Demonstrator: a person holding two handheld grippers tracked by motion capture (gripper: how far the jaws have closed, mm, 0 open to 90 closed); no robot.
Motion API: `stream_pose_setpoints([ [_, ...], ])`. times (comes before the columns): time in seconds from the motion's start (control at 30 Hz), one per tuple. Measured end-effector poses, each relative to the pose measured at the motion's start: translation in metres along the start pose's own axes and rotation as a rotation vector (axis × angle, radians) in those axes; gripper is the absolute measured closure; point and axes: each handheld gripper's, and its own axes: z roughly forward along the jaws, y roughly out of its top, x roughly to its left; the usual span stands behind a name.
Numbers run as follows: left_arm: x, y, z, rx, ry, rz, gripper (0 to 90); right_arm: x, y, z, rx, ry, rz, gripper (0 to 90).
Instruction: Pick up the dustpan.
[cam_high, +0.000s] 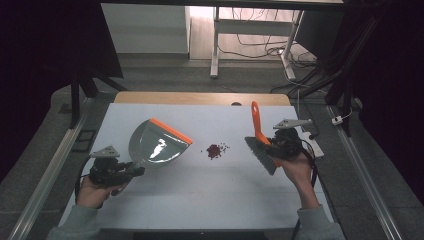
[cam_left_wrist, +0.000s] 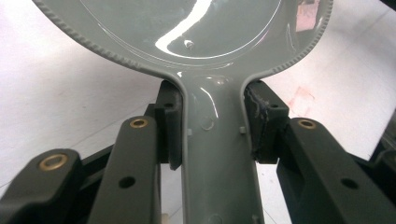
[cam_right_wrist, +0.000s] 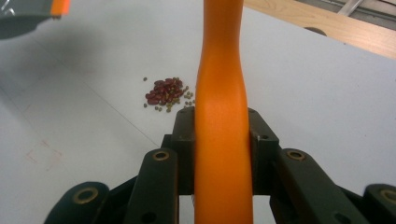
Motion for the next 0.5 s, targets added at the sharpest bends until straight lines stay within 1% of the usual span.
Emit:
stream_pose_setpoints([
  [0.07,-0.0012,0.0000,0.0010,0.007,-0.013,0.011,61.8,0.0006,0.0013,-0.0005,-0.005,0.001,-0.004,70.4],
  [0.3,-0.0054,-0.0020,0.0020,0.037,-0.033,0.028,61.8,0.0006,0.0042,0.0034,-0.006,0.005,-0.019,70.4],
  [0.43,-0.0074,-0.0027,0.0016,0.044,-0.044,0.039,61.8,0.0012,0.0047,0.0060,0.000,0.007,-0.023,70.4],
  [0.5,-0.0085,-0.0028,0.0014,0.048,-0.051,0.052,61.8,0.0021,0.0052,0.0074,0.000,0.010,-0.027,70.4],
])
